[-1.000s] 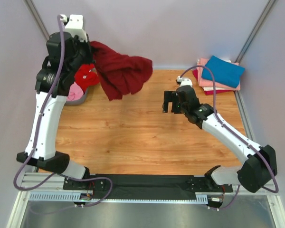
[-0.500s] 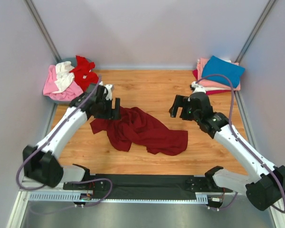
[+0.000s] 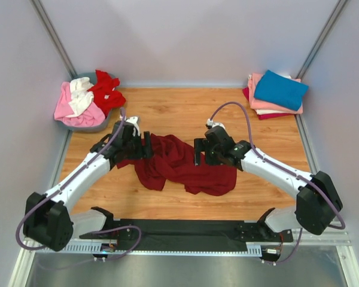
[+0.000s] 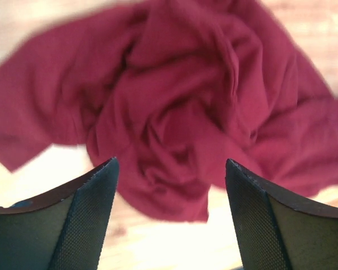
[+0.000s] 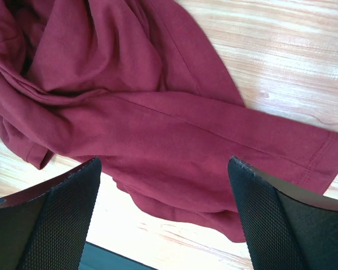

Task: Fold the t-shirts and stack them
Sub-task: Flatten the tshirt out

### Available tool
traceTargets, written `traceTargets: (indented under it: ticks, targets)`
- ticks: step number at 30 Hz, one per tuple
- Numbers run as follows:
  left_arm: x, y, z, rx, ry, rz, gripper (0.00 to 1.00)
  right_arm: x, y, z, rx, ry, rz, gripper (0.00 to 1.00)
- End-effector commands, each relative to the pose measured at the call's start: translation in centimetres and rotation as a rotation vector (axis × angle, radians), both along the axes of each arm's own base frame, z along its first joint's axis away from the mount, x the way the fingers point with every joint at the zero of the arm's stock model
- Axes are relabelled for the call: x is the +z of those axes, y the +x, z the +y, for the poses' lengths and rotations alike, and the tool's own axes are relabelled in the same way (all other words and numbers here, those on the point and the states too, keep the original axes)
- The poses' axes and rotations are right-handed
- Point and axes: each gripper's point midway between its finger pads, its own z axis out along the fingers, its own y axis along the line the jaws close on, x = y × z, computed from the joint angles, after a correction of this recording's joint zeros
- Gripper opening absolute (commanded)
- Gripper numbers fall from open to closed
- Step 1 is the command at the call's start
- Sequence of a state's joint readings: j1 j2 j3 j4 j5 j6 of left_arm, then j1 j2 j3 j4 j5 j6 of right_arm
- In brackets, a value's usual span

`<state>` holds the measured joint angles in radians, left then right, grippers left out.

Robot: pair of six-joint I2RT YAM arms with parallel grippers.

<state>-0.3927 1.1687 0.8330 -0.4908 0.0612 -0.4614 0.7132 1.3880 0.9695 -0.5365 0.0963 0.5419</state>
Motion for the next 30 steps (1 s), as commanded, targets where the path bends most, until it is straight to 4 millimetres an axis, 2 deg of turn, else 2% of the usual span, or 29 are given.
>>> traceTargets:
  ticks: [1, 3, 7, 9, 13, 16, 17, 19, 20, 22, 23, 24, 26, 30]
  targets:
    - [4.1, 5.4, -1.4, 0.070, -0.057, -0.159, 0.84, 1.9, 0.7, 0.6, -0.012, 0.033, -0.047, 0.95]
    - [4.0, 6.5, -1.8, 0.077, -0.058, -0.148, 0.85, 1.6, 0.4, 0.1, -0.014, 0.018, -0.041, 0.95]
    - [2.4, 9.2, -3.0, 0.081, -0.044, -0.107, 0.87, 1.6, -0.4, -1.0, -0.019, 0.005, -0.048, 0.95]
    - [1.7, 10.2, -2.8, 0.100, -0.016, -0.105, 0.86, 1.4, -1.0, -1.5, -0.020, -0.004, -0.045, 0.95]
    - [0.1, 12.2, -3.6, 0.096, 0.000, -0.075, 0.82, 1.1, -1.6, -2.1, -0.022, -0.006, -0.043, 0.95]
    - [-0.6, 12.7, -4.2, 0.090, -0.003, -0.052, 0.75, 0.9, -1.8, -2.3, -0.021, -0.009, -0.038, 0.95]
    - [-0.6, 12.7, -4.4, 0.085, -0.004, -0.048, 0.67, 0.8, -1.8, -2.3, -0.019, -0.010, -0.038, 0.96]
    - [-0.7, 12.6, -4.7, 0.077, 0.001, -0.047, 0.61, 0.6, -1.9, -2.3, -0.020, -0.014, -0.032, 0.95]
    - [-0.6, 12.6, -4.7, 0.078, 0.007, -0.051, 0.46, 0.5, -1.9, -2.4, -0.020, -0.020, -0.032, 0.95]
    - [-0.6, 12.4, -4.9, 0.074, 0.015, -0.051, 0.32, 0.3, -1.8, -2.4, -0.020, -0.025, -0.030, 0.95]
    - [-0.6, 12.4, -4.8, 0.073, 0.029, -0.052, 0.14, 0.3, -1.8, -2.4, -0.020, -0.025, -0.030, 0.95]
    - [-0.5, 12.3, -4.7, 0.072, 0.038, -0.053, 0.08, 0.2, -1.8, -2.3, -0.020, -0.025, -0.027, 0.95]
    - [-0.3, 12.0, -4.7, 0.065, 0.059, -0.061, 0.00, 0.0, -1.7, -2.3, -0.021, -0.030, -0.023, 0.95]
    - [0.4, 11.5, -4.7, 0.053, 0.074, -0.080, 0.00, -0.4, -1.8, -2.5, -0.030, -0.036, -0.019, 0.95]
